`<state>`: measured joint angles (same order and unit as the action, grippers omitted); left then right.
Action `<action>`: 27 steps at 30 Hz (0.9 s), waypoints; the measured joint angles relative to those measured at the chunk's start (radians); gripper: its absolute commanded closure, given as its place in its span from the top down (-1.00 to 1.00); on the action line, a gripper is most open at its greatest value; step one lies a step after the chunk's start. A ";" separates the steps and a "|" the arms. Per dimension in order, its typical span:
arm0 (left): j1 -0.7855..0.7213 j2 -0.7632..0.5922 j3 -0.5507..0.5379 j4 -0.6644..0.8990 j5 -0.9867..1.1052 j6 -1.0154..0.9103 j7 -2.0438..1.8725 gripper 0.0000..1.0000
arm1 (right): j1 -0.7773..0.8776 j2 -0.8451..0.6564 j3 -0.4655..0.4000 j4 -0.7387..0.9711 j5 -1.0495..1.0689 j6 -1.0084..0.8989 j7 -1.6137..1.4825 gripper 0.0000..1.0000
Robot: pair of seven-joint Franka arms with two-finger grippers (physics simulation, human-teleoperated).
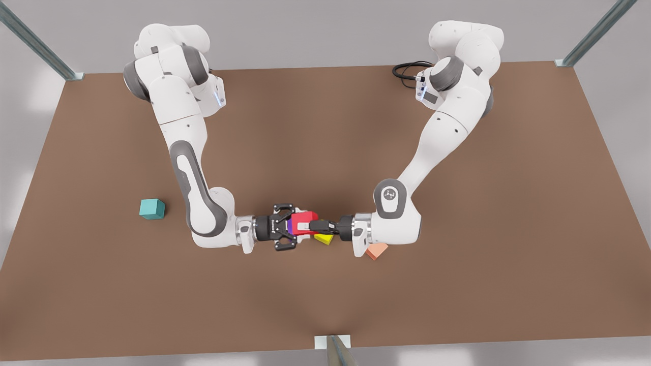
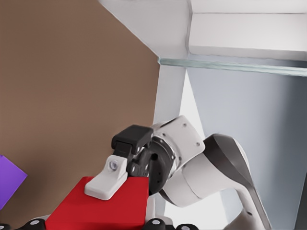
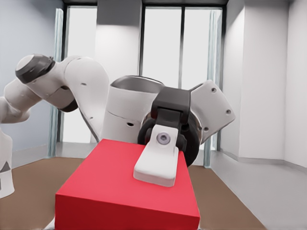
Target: Pick up red wooden cube and pass to hand red wooden cube and place in blue wooden cube
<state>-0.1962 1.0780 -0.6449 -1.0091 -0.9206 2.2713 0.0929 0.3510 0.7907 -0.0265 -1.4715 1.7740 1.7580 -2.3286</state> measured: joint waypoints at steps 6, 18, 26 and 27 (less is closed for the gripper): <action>0.000 -0.001 0.000 -0.001 -0.003 0.005 0.004 0.89 | 0.002 -0.001 0.000 0.001 -0.002 0.003 -0.002 0.30; 0.074 -0.018 -0.003 -0.011 -0.018 -0.026 0.039 1.00 | 0.001 -0.005 -0.004 0.003 -0.003 0.004 -0.002 0.30; 0.355 -0.199 -0.005 -0.001 0.531 -0.462 0.012 1.00 | -0.040 -0.010 -0.083 0.037 -0.106 -0.003 0.010 0.31; 0.362 -0.245 -0.003 -0.001 0.689 -0.532 0.001 1.00 | -0.068 -0.015 -0.094 0.041 -0.175 -0.009 0.021 0.31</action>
<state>0.1655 0.8330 -0.6480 -1.0098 -0.2319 1.7395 0.0937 0.2826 0.7760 -0.1204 -1.4300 1.5987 1.7493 -2.3080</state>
